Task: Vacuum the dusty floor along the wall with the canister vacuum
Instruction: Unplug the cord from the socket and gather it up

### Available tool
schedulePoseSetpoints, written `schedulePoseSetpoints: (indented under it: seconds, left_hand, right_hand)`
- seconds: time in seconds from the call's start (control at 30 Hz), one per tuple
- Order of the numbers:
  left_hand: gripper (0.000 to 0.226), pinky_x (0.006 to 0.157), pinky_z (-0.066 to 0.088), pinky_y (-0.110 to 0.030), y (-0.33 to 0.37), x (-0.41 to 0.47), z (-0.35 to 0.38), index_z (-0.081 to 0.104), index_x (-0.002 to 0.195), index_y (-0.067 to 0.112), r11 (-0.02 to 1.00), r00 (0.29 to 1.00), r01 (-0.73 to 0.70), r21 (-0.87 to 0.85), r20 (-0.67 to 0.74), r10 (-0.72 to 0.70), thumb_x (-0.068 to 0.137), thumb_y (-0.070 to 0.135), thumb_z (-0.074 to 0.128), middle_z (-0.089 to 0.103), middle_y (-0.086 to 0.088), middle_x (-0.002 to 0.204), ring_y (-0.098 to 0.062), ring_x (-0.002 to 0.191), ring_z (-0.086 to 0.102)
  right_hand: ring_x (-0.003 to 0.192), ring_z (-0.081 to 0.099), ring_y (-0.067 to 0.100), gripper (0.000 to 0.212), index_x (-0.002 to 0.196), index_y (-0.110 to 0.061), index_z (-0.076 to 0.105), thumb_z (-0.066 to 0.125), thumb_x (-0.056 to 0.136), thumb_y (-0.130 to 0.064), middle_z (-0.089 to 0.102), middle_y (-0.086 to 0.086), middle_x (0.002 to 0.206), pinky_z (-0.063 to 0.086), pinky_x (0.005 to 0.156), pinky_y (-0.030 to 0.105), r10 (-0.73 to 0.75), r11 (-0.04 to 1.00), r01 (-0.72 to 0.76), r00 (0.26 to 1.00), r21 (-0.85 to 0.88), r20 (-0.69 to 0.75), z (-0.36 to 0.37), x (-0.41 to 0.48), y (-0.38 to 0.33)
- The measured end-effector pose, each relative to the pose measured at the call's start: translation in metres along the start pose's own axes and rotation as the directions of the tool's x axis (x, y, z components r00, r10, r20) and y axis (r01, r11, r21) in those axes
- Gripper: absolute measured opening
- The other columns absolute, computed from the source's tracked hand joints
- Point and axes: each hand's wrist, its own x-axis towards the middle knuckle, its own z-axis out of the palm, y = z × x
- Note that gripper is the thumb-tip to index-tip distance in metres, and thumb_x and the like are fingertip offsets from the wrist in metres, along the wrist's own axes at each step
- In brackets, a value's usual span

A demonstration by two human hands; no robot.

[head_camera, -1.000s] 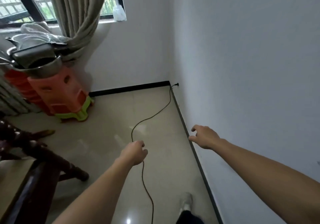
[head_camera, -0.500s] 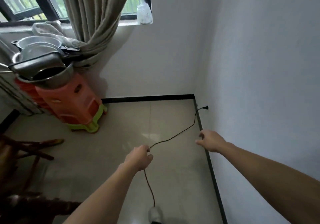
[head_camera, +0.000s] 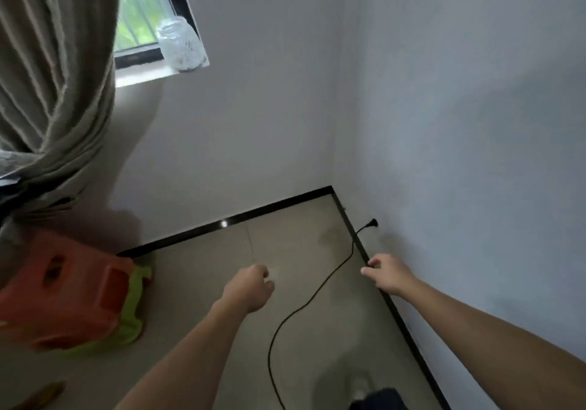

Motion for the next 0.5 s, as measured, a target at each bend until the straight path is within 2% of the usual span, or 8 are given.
schedulePoseSetpoints:
  seconds: [0.1, 0.2, 0.3, 0.33, 0.4, 0.5]
  left_hand:
    - [0.04, 0.087, 0.047, -0.032, 0.029, 0.062, -0.03, 0.055, 0.128, 0.02, 0.997, 0.998, -0.06, 0.053, -0.005, 0.061, 0.092, 0.037, 0.049, 0.061, -0.008, 0.123, -0.028, 0.11, 0.058]
    - [0.039, 0.084, 0.045, -0.032, 0.057, 0.125, -0.043, 0.056, 0.127, 0.022, 0.988, 0.994, -0.106, 0.11, 0.003, 0.106, 0.091, 0.035, 0.049, 0.063, -0.006, 0.121, -0.027, 0.109, 0.058]
    - [0.037, 0.082, 0.045, -0.031, 0.083, 0.191, -0.042, 0.056, 0.125, 0.023, 0.982, 0.99, -0.137, 0.129, 0.043, 0.133, 0.091, 0.034, 0.048, 0.064, -0.004, 0.119, -0.027, 0.107, 0.059]
    - [0.037, 0.08, 0.046, -0.031, 0.09, 0.214, -0.039, 0.056, 0.125, 0.023, 0.979, 0.988, -0.151, 0.134, 0.064, 0.143, 0.091, 0.033, 0.047, 0.064, -0.004, 0.118, -0.026, 0.105, 0.06]
    - [0.035, 0.078, 0.047, -0.031, 0.103, 0.262, -0.033, 0.056, 0.125, 0.022, 0.974, 0.981, -0.18, 0.137, 0.092, 0.168, 0.093, 0.033, 0.047, 0.065, -0.004, 0.116, -0.026, 0.102, 0.061]
    - [0.034, 0.079, 0.052, -0.035, 0.118, 0.329, -0.019, 0.058, 0.123, 0.021, 0.976, 0.976, -0.199, 0.087, 0.107, 0.189, 0.092, 0.031, 0.047, 0.066, -0.005, 0.113, -0.026, 0.097, 0.062]
  right_hand:
    - [0.104, 0.063, 0.029, 0.041, 0.124, -0.008, 0.058, 0.061, 0.094, -0.035, 0.061, 0.011, 0.122, 0.049, 0.093, 0.037, 0.072, 0.994, -0.066, 0.996, 0.089, -0.056, -0.022, 0.048, -0.006]
    - [0.096, 0.065, 0.028, 0.029, 0.109, -0.009, 0.066, 0.062, 0.093, -0.032, 0.069, 0.011, 0.105, 0.052, 0.083, 0.037, 0.137, 0.976, -0.117, 0.985, 0.184, -0.102, -0.032, 0.109, -0.002]
    - [0.086, 0.069, 0.029, 0.022, 0.096, -0.009, 0.068, 0.06, 0.094, -0.029, 0.071, 0.011, 0.088, 0.054, 0.078, 0.039, 0.253, 0.929, -0.217, 0.964, 0.3, -0.085, -0.03, 0.177, 0.006]
    - [0.083, 0.07, 0.03, 0.022, 0.091, -0.008, 0.067, 0.06, 0.095, -0.029, 0.071, 0.011, 0.083, 0.055, 0.075, 0.04, 0.301, 0.904, -0.261, 0.951, 0.339, -0.068, -0.027, 0.2, 0.01]
    - [0.071, 0.07, 0.029, 0.024, 0.084, -0.006, 0.064, 0.06, 0.095, -0.027, 0.069, 0.01, 0.073, 0.053, 0.059, 0.036, 0.406, 0.831, -0.354, 0.913, 0.43, -0.032, -0.02, 0.247, 0.018]
    - [0.051, 0.06, 0.019, 0.025, 0.079, -0.002, 0.065, 0.063, 0.092, -0.023, 0.067, 0.01, 0.065, 0.038, 0.039, 0.021, 0.544, 0.706, -0.453, 0.839, 0.545, -0.008, -0.009, 0.312, 0.03]
